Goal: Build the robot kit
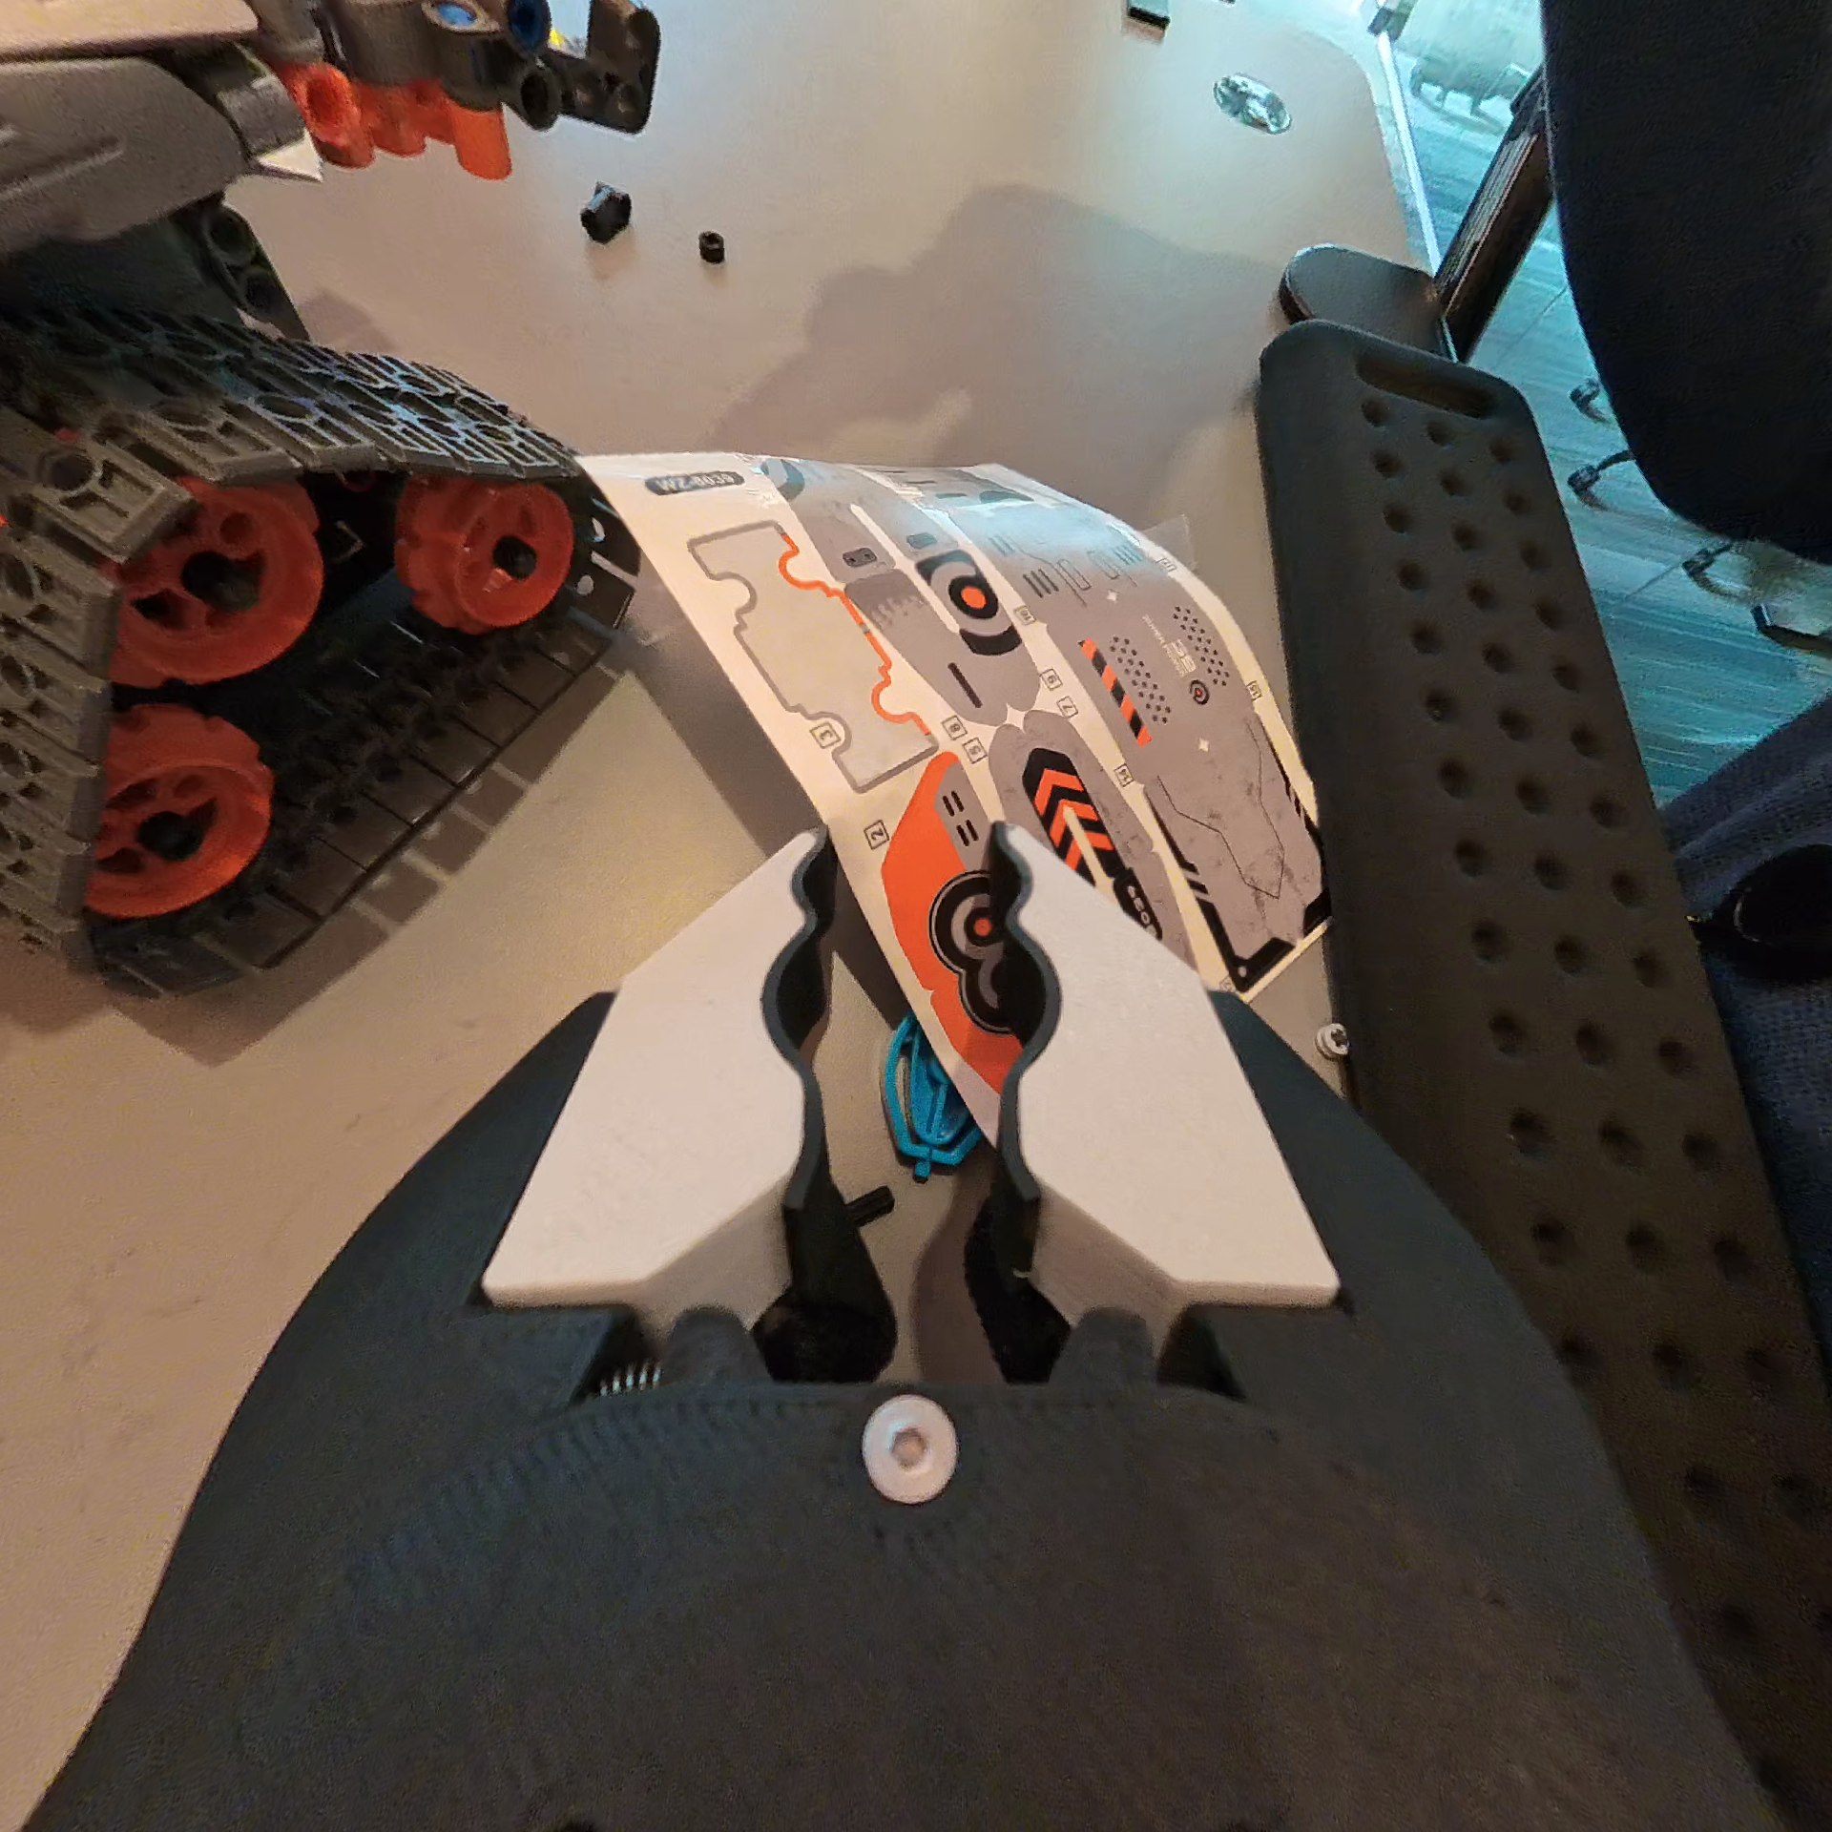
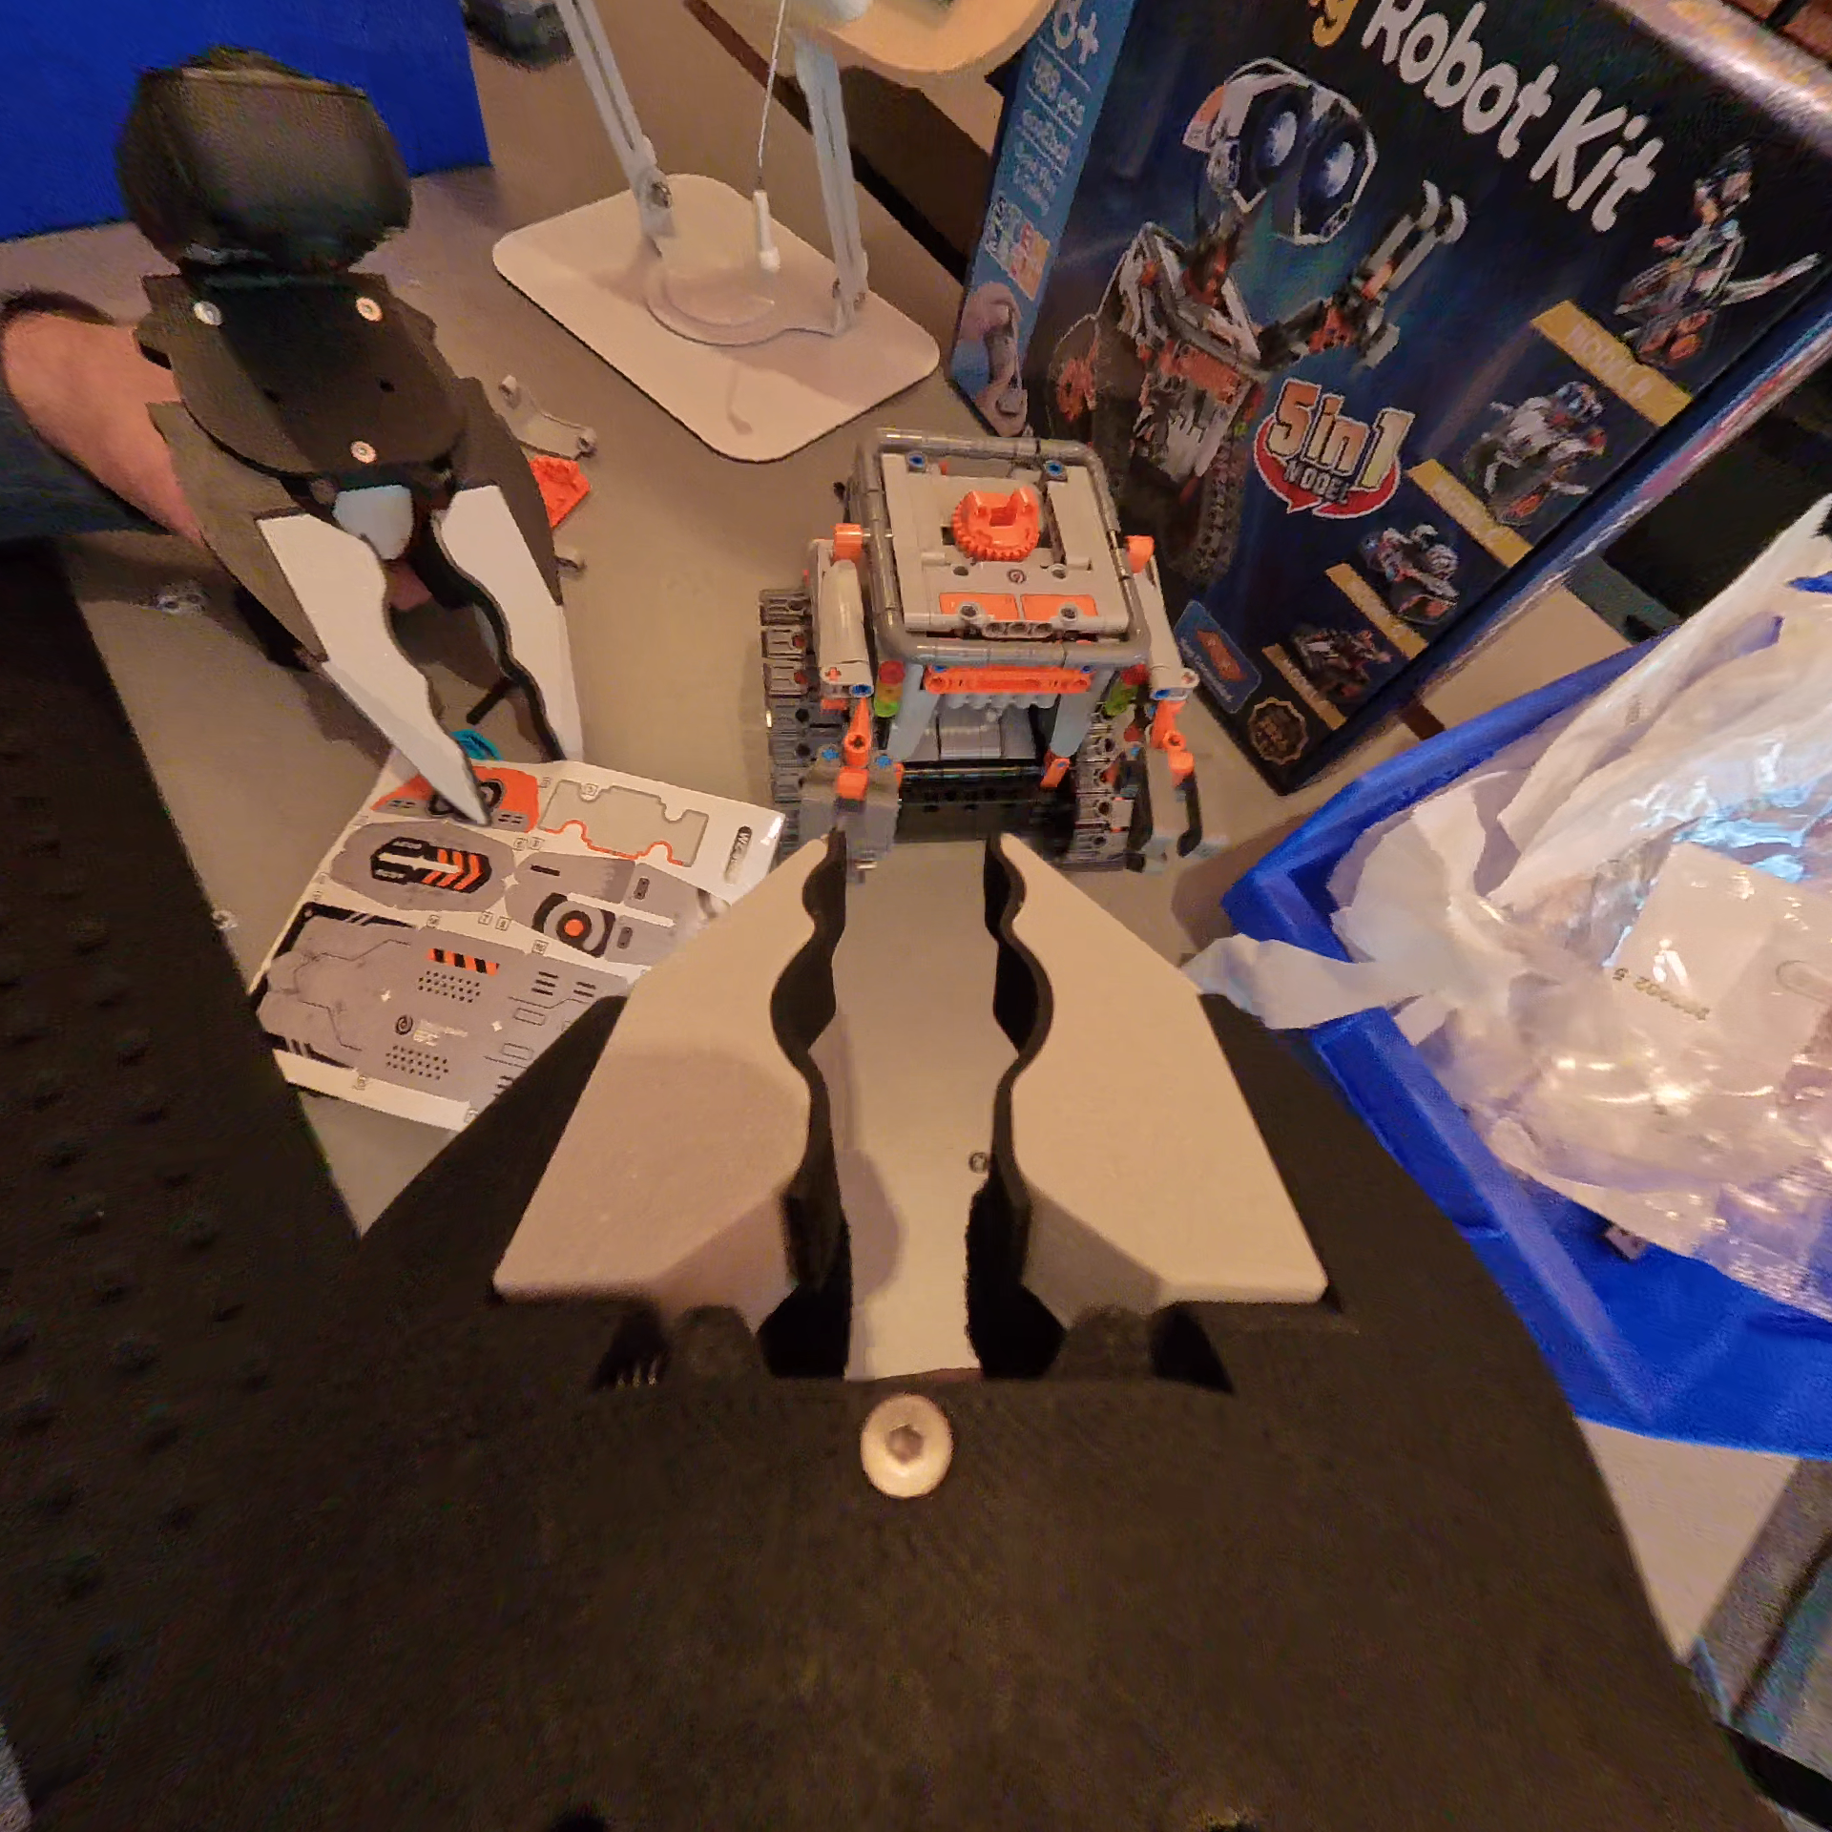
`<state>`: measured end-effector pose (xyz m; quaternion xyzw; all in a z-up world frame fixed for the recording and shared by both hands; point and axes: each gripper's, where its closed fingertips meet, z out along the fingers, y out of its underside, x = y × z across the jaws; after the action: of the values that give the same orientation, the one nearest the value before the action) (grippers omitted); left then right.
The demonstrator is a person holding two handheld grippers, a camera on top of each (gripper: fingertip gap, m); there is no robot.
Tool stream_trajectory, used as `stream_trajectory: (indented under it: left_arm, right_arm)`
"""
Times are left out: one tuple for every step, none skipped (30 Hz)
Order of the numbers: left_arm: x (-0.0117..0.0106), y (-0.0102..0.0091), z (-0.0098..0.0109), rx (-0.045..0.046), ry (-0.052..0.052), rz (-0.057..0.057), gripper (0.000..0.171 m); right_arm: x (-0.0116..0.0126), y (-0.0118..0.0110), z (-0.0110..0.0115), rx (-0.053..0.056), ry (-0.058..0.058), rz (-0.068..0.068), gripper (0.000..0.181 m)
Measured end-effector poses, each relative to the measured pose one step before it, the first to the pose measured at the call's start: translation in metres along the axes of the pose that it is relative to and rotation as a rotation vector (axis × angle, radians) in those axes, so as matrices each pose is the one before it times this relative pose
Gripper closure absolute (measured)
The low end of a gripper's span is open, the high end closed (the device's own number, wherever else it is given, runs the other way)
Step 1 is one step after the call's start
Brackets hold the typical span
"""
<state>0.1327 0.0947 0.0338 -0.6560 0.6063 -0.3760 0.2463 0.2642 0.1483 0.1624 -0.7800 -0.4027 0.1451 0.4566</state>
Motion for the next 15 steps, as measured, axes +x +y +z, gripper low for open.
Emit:
stream_trajectory:
  left_arm:
    - [-0.00091,-0.00213,-0.00116,0.01196,-0.0072,0.0035,0.149]
    - [0.00002,-0.00278,-0.00178,0.01467,0.001,0.0009,0.154]
    - [0.00099,-0.00336,-0.00177,0.02003,0.0108,-0.0033,0.159]
    - [0.00042,-0.00229,-0.0015,0.01617,0.0095,-0.0068,0.166]
    - [-0.00024,0.00019,-0.00092,0.00263,0.0046,-0.004,0.169]
    - [-0.00019,0.00159,-0.00049,-0.00499,0.0011,0.0016,0.17]
    - [0.00012,-0.00002,-0.00053,0.00117,0.0,0.0036,0.17]
    - [0.00047,-0.00082,-0.00029,0.00231,0.001,-0.0011,0.171]
    - [0.00067,-0.00083,0.0,0.00108,0.0017,0.0015,0.171]
    - [0.00047,-0.00069,0.0,0.00198,0.0021,0.0031,0.171]
    - [0.00005,-0.00085,-0.00029,0.0046,0.0004,0.0004,0.171]
    - [-0.00016,0.00036,-0.00019,-0.00319,0.0012,-0.0054,0.171]
    - [-0.00043,0.00075,-0.00014,-0.00599,-0.0006,-0.0028,0.171]
    - [-0.0008,-0.0002,-0.0004,0.00141,-0.0035,-0.0004,0.171]
    - [-0.00075,-0.00048,-0.00039,0.00194,-0.0021,-0.0036,0.171]
  right_arm:
    - [-0.00405,0.00205,0.00003,0.0152,-0.0083,0.0149,0.156]
    - [-0.00297,0.00323,0.00017,0.0096,-0.0027,0.0126,0.156]
    - [-0.00316,0.00462,0.00042,0.0036,-0.0055,0.0126,0.157]
    - [-0.00309,0.0048,0.00071,0.0042,-0.0088,0.0136,0.157]
    - [-0.00259,0.00461,0.00089,0.0044,-0.0097,0.0144,0.157]
    - [-0.00142,0.0046,0.00082,0.0018,-0.0059,0.0141,0.157]
    - [-0.00073,0.00529,0.00099,-0.005,-0.0031,0.0136,0.157]
    - [-0.00057,0.00554,0.00103,-0.0092,-0.0021,0.0107,0.157]
    - [-0.0014,0.00544,0.00111,-0.0101,-0.0048,0.008,0.157]
    - [-0.00192,0.00448,0.00109,-0.006,-0.0062,0.0052,0.157]
    - [-0.00223,0.00283,0.00084,0.0018,-0.0056,0.0049,0.157]
    - [-0.00327,0.00224,0.00082,0.0031,-0.0121,0.0092,0.157]
    - [-0.00399,0.00235,0.00093,0.0013,-0.0173,0.0079,0.156]
    - [-0.00393,0.00233,0.00131,-0.0005,-0.0149,0.0038,0.156]
    - [-0.00398,0.00184,0.00168,-0.001,-0.0142,-0.0008,0.155]
